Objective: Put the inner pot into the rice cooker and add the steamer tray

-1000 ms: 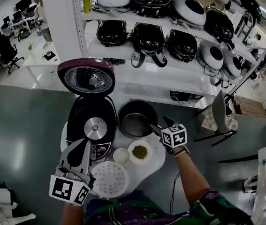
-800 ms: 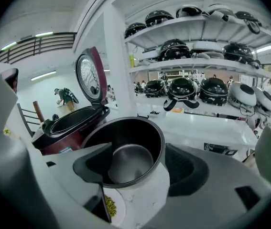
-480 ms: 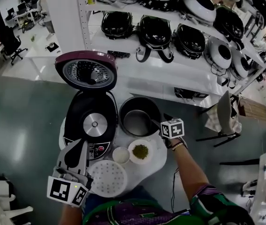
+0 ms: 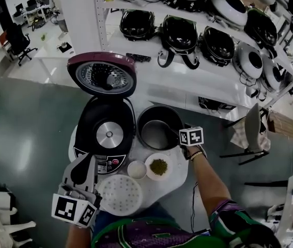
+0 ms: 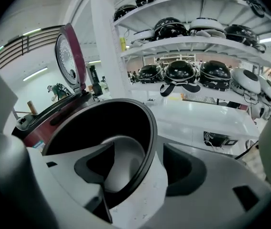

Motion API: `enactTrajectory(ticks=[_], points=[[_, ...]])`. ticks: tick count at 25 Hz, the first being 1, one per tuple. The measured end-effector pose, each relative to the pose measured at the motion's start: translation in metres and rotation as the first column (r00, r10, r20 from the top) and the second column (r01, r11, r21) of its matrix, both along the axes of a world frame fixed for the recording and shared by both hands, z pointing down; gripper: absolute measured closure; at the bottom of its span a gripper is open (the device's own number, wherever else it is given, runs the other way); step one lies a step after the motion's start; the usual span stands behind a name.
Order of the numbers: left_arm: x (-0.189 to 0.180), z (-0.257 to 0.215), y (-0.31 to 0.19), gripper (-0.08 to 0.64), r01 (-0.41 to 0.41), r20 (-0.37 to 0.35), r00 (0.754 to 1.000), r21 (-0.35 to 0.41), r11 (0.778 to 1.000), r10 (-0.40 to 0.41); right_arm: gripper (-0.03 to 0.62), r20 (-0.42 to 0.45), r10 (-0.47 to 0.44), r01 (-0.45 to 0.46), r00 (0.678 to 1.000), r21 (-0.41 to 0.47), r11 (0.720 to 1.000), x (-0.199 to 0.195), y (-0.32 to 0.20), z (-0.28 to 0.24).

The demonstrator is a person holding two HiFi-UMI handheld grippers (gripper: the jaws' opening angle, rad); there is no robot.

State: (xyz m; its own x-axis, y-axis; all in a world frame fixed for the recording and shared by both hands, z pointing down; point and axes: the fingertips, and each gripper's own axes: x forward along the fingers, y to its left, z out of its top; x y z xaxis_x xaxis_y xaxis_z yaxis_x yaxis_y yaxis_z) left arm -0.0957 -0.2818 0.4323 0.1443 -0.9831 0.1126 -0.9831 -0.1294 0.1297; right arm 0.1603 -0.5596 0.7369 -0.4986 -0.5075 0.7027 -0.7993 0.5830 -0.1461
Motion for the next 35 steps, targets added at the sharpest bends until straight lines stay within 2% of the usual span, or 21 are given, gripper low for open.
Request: enactTrajectory(ticks=[8,13,17,21,24,28,35], points=[[-0.008,0.006,0.004,0.538,0.019,-0.003,1.0,-0.017,1.0,-0.019,0.285,-0.034,-0.009,0.008,0.999,-0.024,1.0,-0.006,-0.001,0.017],[-0.01,0.013,0.005,0.538,0.027,-0.013,1.0,-0.033,0.999,-0.027,0.313,-0.061,-0.041,0.04,0.997,-0.025,0.999,-0.009,0.0,0.02],[-0.01,0.015,0.004,0.538,0.022,-0.015,1.0,-0.041,0.999,-0.022,0.378,-0.053,-0.051,0.05,0.997,-0.025,0.998,-0.012,0.001,0.02],[-0.01,0.017,0.004,0.538,0.014,-0.015,1.0,-0.055,0.998,-0.015,0.407,-0.057,-0.001,-0.001,0.998,-0.024,1.0,-0.01,-0.001,0.019],[-0.011,0.021,0.005,0.538,0.013,-0.019,1.0,-0.072,0.997,-0.015,0.47,-0.087,0.067,-0.069,0.994,-0.018,0.997,-0.004,-0.004,0.019],[-0.011,0.022,0.005,0.538,0.008,-0.019,1.0,-0.08,0.997,-0.009,0.55,-0.139,0.107,-0.109,0.985,-0.006,0.994,0.005,-0.011,0.018],[-0.018,0.026,0.006,0.538,0.009,-0.032,0.999,-0.089,0.996,-0.012,0.598,-0.14,0.165,-0.173,0.976,-0.043,0.984,0.009,-0.013,0.016]])
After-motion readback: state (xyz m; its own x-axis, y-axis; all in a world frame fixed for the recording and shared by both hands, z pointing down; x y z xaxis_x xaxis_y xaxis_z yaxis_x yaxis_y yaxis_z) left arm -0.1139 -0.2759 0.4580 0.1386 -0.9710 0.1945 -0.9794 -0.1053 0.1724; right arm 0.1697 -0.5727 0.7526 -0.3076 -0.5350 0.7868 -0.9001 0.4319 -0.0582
